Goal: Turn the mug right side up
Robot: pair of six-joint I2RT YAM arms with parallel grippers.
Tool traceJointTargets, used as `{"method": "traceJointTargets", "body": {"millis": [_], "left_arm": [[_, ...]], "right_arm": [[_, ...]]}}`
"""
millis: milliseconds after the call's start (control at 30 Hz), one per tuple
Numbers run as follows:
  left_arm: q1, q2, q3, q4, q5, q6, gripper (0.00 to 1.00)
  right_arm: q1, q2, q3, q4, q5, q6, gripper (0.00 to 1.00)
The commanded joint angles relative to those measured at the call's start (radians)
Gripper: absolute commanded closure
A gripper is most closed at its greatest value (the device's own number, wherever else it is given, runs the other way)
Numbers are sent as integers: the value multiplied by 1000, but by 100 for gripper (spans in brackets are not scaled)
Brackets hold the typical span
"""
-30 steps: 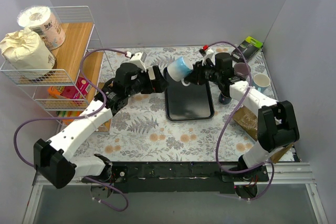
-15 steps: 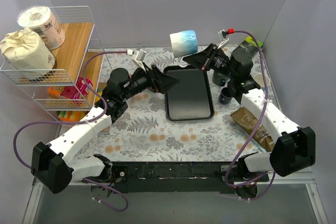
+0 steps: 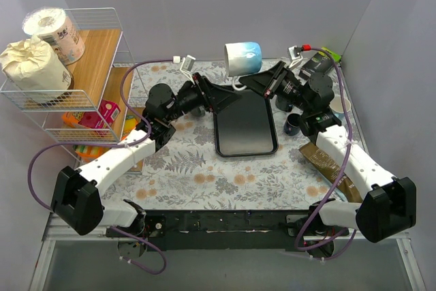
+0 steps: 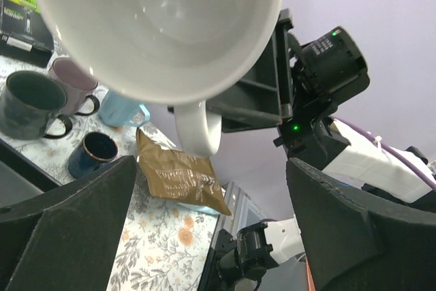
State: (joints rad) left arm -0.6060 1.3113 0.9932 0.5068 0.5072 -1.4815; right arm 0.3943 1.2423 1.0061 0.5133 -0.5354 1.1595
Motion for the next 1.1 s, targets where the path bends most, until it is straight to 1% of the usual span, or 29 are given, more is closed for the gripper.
{"method": "traceJointTargets", "body": {"millis": [0,100,133,233,333,433,500,567,600,767,900,1033,1067], "left_arm": [[-3,0,50,73,-7,-36,11],[-5,12,56,70,-19,-52,16],[-5,14,56,72,-24,-57,19],[-5,29,65,65,-25,-71,24],[-5,46,71,65,-9,-89,26],[-5,55,74,70,4,-102,33],[-5,57,74,73,11,-106,41],[-5,59,74,79,20,-109,47],[-5,59,74,82,24,-111,52],[-5,71,79,94,62,-120,61],[-6,88,90,93,86,-126,64],[-8,92,94,91,76,-128,68],[-8,95,100,84,76,-126,74]], "right_arm": [[6,-69,-9,172,14,26,99],[8,-83,-34,185,9,19,99],[8,-89,-38,192,6,17,99],[8,-95,-58,214,-6,14,99],[9,-101,-66,222,-15,-1,99],[12,-103,-70,223,-18,-9,99],[11,-101,-75,225,-20,-9,99],[14,-103,-80,231,-20,-11,99],[14,-101,-81,229,-20,-9,99],[14,-93,-77,237,-31,-12,99],[15,-89,-67,229,-46,-27,99],[21,-92,-67,215,-49,-49,99],[21,-92,-67,215,-48,-55,99]]}}
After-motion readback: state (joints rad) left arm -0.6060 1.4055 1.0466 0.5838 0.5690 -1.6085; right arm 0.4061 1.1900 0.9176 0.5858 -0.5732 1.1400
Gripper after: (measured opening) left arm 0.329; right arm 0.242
